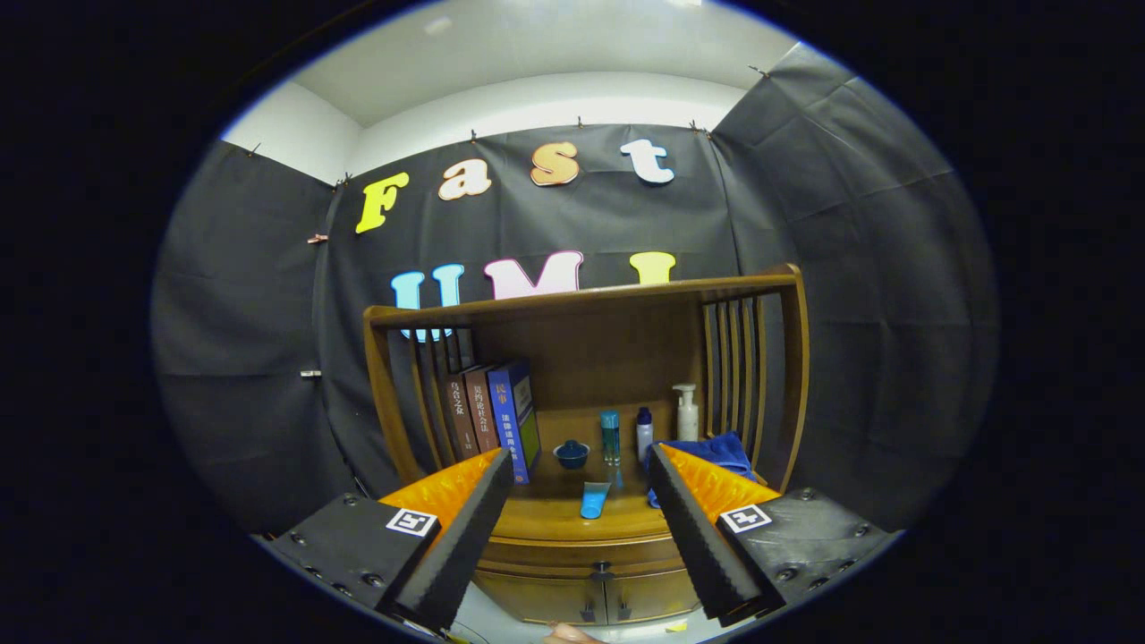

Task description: Pull open the drawer, take out the items inside it, and place them on the countertop above the cabinet.

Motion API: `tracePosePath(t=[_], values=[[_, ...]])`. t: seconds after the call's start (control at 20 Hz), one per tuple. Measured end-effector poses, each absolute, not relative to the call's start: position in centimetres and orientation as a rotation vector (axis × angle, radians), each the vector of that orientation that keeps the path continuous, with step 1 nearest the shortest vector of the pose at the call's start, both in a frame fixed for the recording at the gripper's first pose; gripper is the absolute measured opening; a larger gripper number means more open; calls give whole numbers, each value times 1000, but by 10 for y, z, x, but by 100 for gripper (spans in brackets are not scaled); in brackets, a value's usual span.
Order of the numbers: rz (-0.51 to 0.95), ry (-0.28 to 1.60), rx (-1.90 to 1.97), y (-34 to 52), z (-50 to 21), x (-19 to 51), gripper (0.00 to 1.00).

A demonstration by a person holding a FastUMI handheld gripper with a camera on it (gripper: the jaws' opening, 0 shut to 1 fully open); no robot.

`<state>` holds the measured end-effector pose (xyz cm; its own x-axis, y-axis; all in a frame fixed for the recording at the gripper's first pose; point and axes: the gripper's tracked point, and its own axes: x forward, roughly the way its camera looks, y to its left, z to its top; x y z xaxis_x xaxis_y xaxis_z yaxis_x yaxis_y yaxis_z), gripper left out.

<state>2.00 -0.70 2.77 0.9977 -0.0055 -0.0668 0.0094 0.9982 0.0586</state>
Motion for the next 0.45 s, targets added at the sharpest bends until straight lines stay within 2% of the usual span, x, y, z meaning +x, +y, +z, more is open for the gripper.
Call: tracePosePath(t=[0.45], values=[[0, 39, 39, 0, 53, -2, 99]])
